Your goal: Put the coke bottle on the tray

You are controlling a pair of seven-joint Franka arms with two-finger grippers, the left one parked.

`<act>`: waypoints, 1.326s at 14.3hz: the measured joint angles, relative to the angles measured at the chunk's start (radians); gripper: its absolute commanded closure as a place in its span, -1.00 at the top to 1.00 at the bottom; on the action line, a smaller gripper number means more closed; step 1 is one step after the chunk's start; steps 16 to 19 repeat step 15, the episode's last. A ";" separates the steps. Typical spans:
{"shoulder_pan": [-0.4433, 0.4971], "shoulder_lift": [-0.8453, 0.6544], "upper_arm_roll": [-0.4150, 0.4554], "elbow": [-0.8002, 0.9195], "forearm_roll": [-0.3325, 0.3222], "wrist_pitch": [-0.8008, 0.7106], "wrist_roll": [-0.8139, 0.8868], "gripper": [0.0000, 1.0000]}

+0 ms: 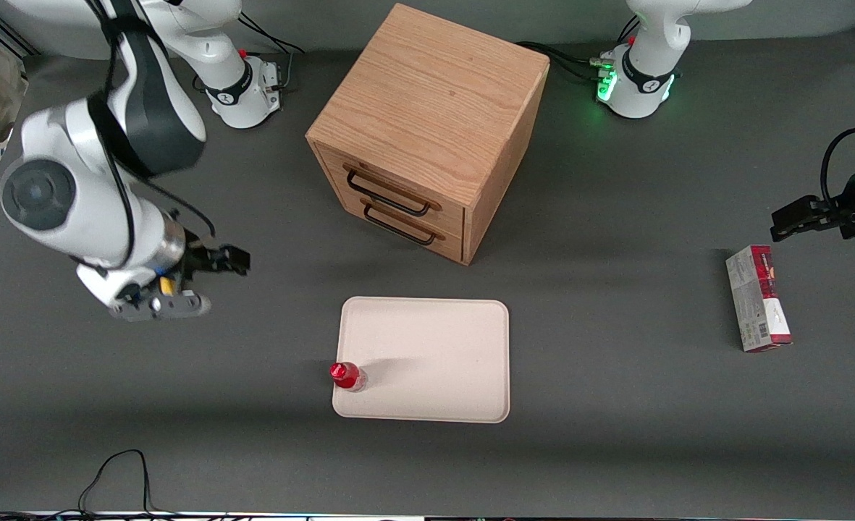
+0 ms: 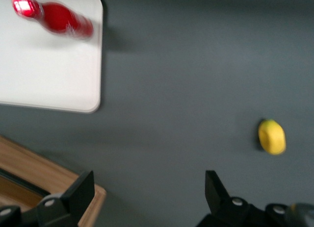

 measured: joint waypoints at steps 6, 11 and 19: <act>-0.087 -0.253 -0.027 -0.167 0.059 -0.081 -0.165 1.00; -0.058 -0.251 -0.050 -0.078 0.062 -0.155 -0.170 1.00; -0.032 -0.240 -0.083 -0.044 0.062 -0.173 -0.170 1.00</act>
